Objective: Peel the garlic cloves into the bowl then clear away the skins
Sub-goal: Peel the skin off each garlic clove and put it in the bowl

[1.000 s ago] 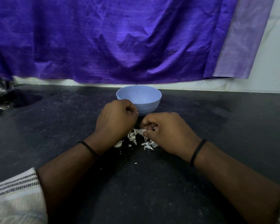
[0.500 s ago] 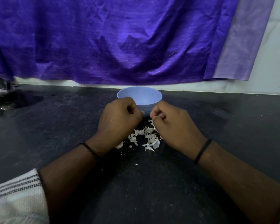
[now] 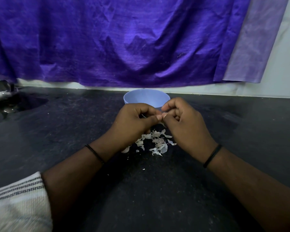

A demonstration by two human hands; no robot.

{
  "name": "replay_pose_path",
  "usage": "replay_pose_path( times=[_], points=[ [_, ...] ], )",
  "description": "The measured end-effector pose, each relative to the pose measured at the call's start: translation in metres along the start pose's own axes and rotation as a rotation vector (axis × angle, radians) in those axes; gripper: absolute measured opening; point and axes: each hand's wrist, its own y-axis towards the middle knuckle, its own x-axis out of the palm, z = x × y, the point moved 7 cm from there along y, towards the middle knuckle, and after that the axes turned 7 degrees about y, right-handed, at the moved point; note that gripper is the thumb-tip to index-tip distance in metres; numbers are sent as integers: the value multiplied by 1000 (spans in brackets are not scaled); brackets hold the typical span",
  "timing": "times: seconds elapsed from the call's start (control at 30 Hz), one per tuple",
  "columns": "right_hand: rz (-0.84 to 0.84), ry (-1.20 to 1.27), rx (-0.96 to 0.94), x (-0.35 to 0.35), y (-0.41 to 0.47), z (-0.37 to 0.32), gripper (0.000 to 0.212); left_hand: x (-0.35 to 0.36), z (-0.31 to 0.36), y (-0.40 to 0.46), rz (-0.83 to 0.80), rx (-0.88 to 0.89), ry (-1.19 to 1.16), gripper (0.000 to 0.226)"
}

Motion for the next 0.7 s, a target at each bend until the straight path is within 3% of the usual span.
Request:
replay_pose_path(
  times=[0.2,0.5,0.7],
  points=[
    [0,-6,-19,1,0,-2,7,-1,0,-1,24,-4,-3,3],
    [-42,44,-13,4,-2,-6,6,-9,-2,0,109,48,225,15],
    [27,-65,-44,-1,0,-2,6,-5,-7,3,11,-16,325,20]
  ],
)
